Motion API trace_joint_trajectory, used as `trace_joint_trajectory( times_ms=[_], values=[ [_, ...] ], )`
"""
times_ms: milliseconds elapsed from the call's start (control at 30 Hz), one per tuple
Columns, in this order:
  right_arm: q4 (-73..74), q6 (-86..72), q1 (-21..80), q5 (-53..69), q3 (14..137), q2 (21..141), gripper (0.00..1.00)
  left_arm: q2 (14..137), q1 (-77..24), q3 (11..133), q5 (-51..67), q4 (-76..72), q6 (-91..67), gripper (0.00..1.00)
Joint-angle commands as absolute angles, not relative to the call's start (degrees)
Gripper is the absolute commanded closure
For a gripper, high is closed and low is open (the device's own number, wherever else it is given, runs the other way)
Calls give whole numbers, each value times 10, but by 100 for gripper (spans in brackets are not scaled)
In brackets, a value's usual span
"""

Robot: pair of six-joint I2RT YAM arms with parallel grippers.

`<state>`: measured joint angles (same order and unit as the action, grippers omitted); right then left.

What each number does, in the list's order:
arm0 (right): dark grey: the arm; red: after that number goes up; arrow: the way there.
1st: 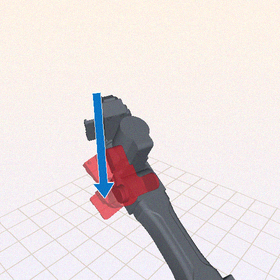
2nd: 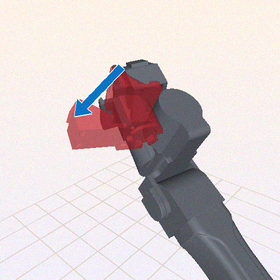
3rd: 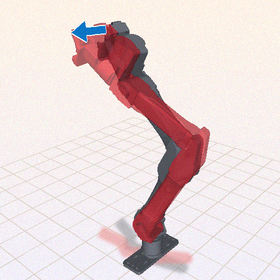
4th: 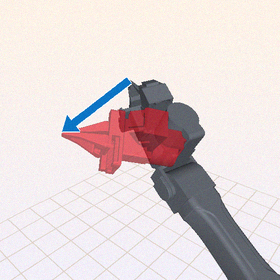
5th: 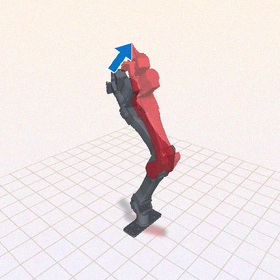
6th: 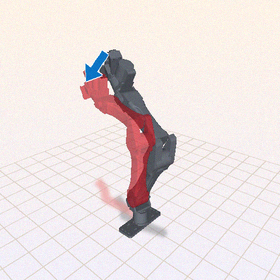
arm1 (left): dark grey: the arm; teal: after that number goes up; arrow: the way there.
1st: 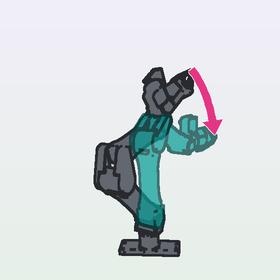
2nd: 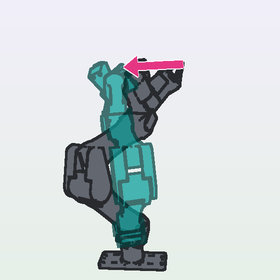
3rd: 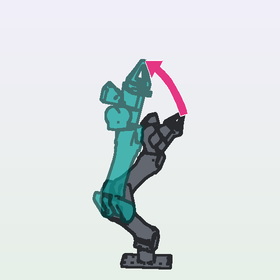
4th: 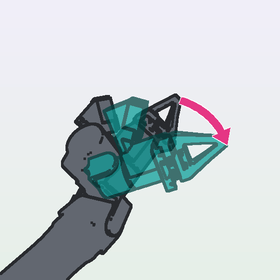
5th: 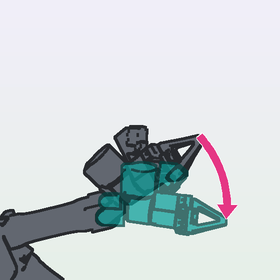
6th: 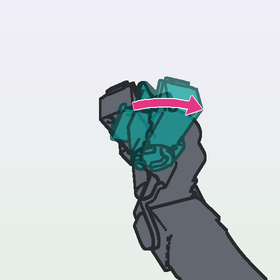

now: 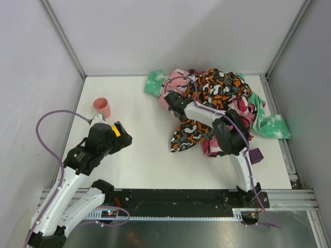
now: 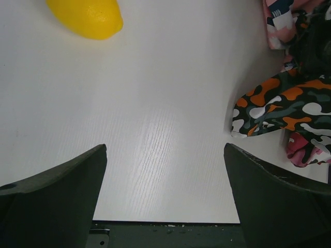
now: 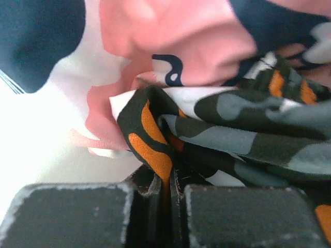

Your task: Pick out a specific cloth from the pile

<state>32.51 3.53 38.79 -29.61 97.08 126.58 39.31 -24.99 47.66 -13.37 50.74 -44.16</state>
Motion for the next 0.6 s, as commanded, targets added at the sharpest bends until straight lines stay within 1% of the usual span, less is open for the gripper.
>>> trace_joint_trajectory(
  times_ms=[0,167,300,400,567],
  values=[
    [309,66,384,-297,998,1135,100,388,-247,476,-150,500,-450,0],
    [308,86,369,-256,1032,1033,100,396,-247,482,-151,500,-450,0],
    [312,77,314,-234,1038,973,100,412,-247,497,-153,497,-451,0],
    [319,41,237,-207,1020,930,100,427,-247,510,-151,491,-450,0],
    [296,-58,46,-67,910,861,100,458,-247,522,-140,469,-447,0]
  ],
)
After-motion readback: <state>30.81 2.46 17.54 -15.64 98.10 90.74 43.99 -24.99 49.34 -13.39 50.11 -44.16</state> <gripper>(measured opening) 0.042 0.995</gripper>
